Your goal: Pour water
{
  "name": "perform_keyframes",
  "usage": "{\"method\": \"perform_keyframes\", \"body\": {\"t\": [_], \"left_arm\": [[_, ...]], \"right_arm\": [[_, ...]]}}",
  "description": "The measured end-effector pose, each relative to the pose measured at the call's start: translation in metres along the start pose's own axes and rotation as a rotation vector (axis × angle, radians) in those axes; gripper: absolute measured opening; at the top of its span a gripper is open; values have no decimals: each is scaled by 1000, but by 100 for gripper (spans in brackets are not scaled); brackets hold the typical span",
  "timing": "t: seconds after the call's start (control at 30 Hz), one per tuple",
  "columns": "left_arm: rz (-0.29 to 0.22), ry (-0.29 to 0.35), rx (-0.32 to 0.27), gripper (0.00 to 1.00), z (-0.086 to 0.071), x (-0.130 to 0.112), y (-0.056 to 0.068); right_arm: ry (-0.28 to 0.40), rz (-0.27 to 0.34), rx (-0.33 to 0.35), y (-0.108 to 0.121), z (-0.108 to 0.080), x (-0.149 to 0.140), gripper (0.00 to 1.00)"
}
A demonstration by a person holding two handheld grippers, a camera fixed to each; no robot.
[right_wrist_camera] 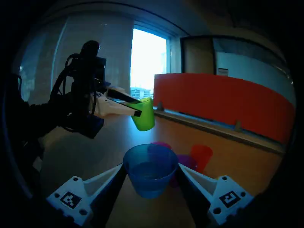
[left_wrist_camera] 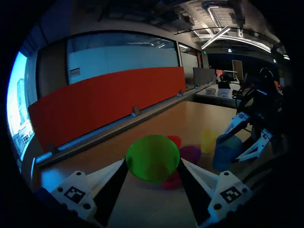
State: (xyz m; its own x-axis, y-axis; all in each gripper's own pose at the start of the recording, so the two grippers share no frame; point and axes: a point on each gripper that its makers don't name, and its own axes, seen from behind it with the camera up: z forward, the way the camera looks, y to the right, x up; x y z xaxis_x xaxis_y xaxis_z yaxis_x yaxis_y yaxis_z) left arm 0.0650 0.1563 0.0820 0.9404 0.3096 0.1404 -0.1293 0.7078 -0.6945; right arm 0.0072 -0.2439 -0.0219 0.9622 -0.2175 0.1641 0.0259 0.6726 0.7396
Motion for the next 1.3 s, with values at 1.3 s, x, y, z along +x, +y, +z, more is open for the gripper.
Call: {"method": "perform_keyframes", "body": {"t": [1.3], "left_arm": [[-168, 297, -8, 88, -77, 64, 67]], "right_arm": [[93, -20, -79, -8, -47, 52, 90]]}}
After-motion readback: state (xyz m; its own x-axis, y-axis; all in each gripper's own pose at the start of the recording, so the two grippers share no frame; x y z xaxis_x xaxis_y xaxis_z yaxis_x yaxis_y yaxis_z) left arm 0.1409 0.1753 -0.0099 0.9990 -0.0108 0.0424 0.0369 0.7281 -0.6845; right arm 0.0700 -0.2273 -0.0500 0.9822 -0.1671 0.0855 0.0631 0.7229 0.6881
